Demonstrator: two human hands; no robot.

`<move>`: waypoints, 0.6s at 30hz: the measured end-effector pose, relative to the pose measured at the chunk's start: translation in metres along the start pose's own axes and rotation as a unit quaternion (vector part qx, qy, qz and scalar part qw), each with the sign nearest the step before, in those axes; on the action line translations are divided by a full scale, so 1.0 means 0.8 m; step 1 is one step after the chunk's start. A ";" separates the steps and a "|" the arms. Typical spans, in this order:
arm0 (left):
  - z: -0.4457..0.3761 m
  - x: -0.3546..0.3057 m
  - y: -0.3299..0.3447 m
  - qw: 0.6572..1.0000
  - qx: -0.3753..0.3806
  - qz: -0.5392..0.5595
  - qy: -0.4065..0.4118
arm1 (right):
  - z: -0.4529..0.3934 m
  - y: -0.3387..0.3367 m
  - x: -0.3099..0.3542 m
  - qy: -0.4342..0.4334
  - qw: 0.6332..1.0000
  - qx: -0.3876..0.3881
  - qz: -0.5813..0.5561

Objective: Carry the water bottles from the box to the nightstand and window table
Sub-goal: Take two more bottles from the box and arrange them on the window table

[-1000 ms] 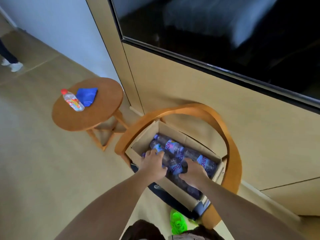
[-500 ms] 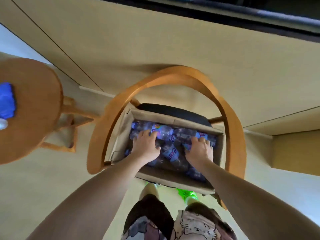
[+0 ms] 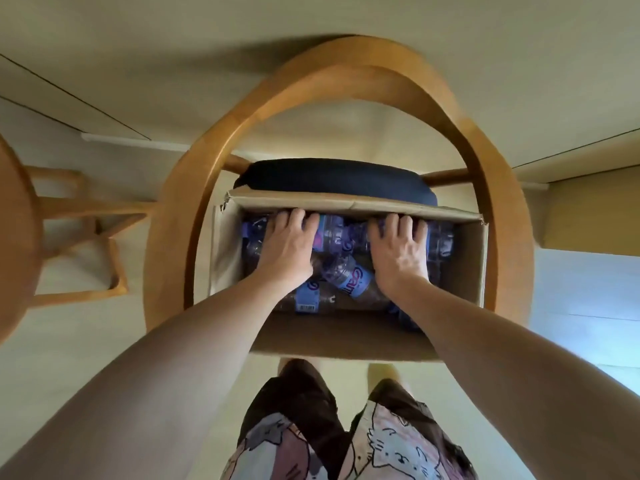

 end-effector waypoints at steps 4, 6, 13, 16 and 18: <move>-0.004 -0.016 0.015 0.998 -0.036 -0.044 -0.016 | -0.003 0.014 -0.011 -0.033 0.998 -0.024 0.046; -0.007 -0.018 0.017 0.998 -0.049 -0.043 -0.019 | -0.006 0.017 -0.019 -0.043 0.996 -0.041 0.066; -0.001 -0.014 0.010 0.999 -0.035 -0.026 0.001 | 0.002 0.019 -0.016 -0.056 0.996 -0.053 0.054; 0.003 -0.014 0.001 0.999 -0.014 -0.037 0.020 | 0.008 0.014 -0.015 -0.057 0.996 -0.045 0.047; 0.007 -0.013 -0.008 0.999 -0.011 -0.042 0.029 | 0.015 0.011 -0.016 -0.056 0.996 -0.051 0.035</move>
Point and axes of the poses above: each hand's wrist, its own z-axis away from the middle knuckle, its own y-axis out of the palm, x = y × z, the point moved 2 cm from there along -z, towards the middle knuckle, and after that the axes turned 12 degrees about -y, right-handed, at the moved point
